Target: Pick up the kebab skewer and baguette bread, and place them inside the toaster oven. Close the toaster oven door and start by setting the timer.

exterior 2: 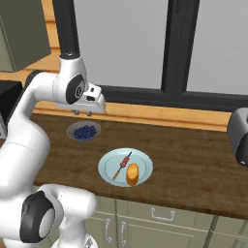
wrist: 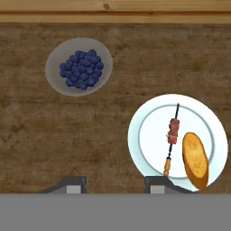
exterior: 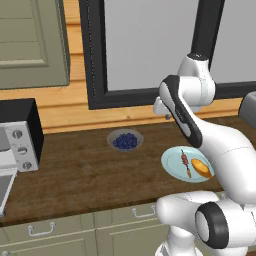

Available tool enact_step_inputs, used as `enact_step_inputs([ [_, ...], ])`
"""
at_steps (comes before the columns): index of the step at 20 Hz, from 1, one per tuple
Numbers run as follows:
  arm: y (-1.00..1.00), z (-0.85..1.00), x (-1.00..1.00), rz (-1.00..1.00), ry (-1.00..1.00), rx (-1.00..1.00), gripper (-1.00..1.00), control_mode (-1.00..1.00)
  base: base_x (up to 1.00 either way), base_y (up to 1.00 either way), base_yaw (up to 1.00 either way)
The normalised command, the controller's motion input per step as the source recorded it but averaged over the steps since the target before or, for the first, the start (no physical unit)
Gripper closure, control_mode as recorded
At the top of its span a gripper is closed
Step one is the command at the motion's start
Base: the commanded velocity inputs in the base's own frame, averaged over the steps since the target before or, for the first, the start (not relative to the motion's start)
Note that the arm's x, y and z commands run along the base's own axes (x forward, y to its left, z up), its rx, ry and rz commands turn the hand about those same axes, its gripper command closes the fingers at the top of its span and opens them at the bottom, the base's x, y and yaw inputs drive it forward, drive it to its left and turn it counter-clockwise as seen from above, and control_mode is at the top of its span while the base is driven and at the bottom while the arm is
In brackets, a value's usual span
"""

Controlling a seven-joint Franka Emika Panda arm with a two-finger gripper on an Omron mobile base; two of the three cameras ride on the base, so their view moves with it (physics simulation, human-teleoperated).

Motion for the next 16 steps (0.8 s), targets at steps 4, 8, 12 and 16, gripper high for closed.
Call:
enact_step_inputs([
  [4, 0.00, 0.00, 0.00, 0.00, 0.00, 0.00, -1.00, 1.00, 0.00, 0.00, 0.00],
  [8, 0.00, 0.00, 0.00, 0.00, 0.00, 0.00, -1.00, 1.00, 0.00, 0.00, 0.00],
  [12, 0.00, 0.00, 0.00, 0.00, 0.00, 0.00, -1.00, 1.00, -0.07, 0.00, 0.00],
  [16, 0.00, 0.00, 0.00, 0.00, 0.00, 0.00, -1.00, 1.00, 0.00, 0.63, 0.00],
])
